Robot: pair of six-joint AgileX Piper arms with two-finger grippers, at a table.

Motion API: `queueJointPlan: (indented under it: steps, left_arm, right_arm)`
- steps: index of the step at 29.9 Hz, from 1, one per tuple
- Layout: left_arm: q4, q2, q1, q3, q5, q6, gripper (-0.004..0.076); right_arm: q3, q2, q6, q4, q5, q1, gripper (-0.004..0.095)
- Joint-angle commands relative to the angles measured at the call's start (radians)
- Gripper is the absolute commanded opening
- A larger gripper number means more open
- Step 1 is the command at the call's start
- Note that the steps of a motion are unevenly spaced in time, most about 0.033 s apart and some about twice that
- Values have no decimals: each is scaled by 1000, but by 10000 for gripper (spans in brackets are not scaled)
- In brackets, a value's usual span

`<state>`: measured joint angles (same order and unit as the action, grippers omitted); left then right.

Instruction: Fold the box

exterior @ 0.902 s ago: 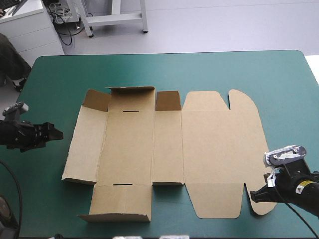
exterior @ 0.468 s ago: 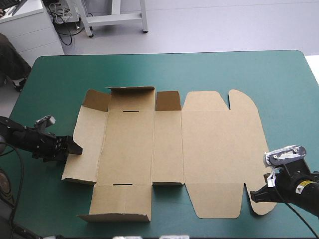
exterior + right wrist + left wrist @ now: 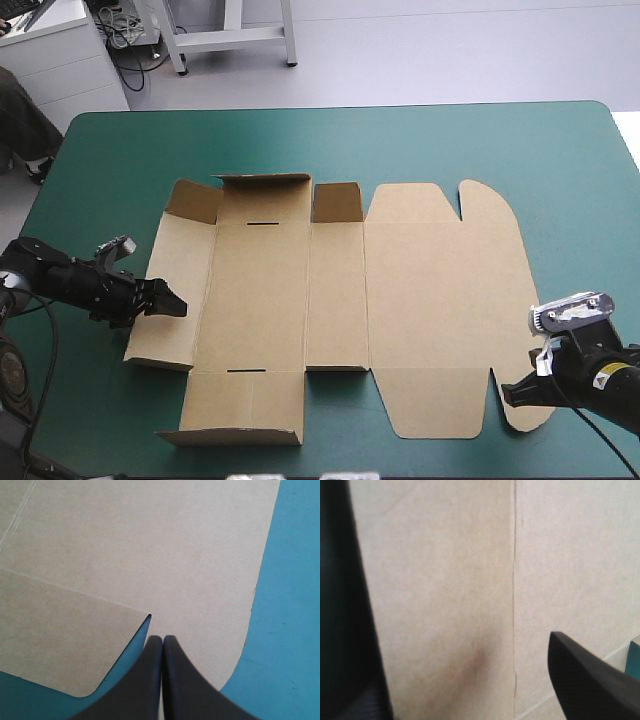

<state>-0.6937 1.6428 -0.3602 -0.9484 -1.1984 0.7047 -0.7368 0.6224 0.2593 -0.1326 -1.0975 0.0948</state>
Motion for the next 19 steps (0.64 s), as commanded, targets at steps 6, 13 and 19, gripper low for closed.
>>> queueJointPlan:
  steps: [6, 13, 19]
  left_arm:
    - [-32, -22, 14, 0, -107, -46, 445]
    - [-36, -22, 14, 0, -107, -50, 134]
    - [-61, -22, 14, 0, -107, -19, -31]
  right_arm:
    - [-23, 2, 1, -1, 39, -11, -23]
    - [-23, 2, 1, -1, 39, -11, -23]
    - [-23, 2, 1, -1, 39, -11, -23]
